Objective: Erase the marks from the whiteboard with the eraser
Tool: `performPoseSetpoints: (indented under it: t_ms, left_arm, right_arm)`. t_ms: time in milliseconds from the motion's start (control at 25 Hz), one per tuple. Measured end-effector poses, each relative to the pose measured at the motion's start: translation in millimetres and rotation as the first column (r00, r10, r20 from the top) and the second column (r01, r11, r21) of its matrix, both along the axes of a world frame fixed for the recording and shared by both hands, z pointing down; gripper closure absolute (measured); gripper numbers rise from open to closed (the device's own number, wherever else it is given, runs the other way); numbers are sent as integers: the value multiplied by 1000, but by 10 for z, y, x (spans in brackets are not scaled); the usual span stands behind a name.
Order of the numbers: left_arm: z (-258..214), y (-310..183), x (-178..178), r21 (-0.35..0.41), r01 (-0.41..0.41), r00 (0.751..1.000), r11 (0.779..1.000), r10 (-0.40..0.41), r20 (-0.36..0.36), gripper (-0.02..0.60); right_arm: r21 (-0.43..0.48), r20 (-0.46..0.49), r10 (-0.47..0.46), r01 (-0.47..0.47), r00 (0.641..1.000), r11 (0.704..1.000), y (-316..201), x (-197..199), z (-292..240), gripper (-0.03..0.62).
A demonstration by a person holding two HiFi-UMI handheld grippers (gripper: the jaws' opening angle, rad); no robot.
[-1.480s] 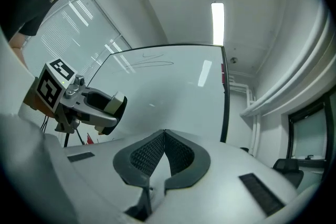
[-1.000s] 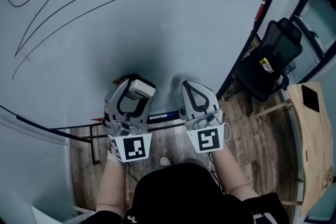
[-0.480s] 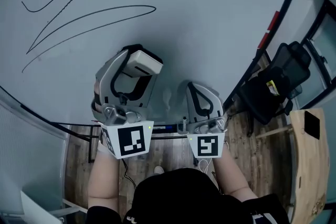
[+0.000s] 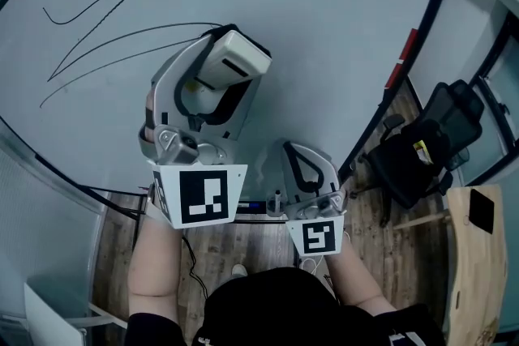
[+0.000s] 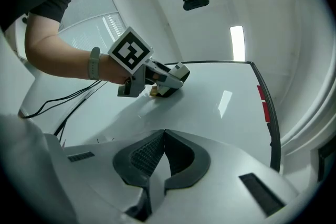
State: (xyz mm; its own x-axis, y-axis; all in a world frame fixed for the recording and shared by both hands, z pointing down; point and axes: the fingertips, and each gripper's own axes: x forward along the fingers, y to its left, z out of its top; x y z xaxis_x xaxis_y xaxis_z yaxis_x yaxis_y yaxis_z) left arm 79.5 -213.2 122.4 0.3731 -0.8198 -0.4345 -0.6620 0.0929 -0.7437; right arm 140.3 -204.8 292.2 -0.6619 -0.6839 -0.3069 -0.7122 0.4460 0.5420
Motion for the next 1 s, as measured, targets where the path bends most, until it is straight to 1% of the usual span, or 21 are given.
performPoseSetpoints:
  t_ms: [120,280,360,440,640,840,1000]
  left_arm:
    - [-41,-76,85,6,10,1000,1000,-10,13,311]
    - [-89,-203,-52,7,32,999,999,-32,8,311]
    - [-104,-229,-42,19,52,999,998,-52,9,311]
    - [-103,-236,23,32,53,999,998,-53,8,313]
    - [-108,-210,-52,58,-20,1000,998,21,-21,313]
    - [-112,-208,-37,63,-58,998,996,60,-29,313]
    - [-98,-162,-171,75,-81,996,994,84,-26,313]
  right_arm:
    - [-4,10,-36,36,999,999,30,28,4,566]
    - [-6,-1,-76,76,997,997,71,-117,38,566]
    - [-20,19,-91,91,996,996,60,-100,57,566]
    - [-40,49,-101,103,994,994,56,-49,78,566]
    - [-39,36,-100,101,994,994,80,-229,138,566]
    - [-58,52,-81,84,995,995,85,-360,172,566]
    - [-71,56,-68,72,996,995,119,-547,208,566]
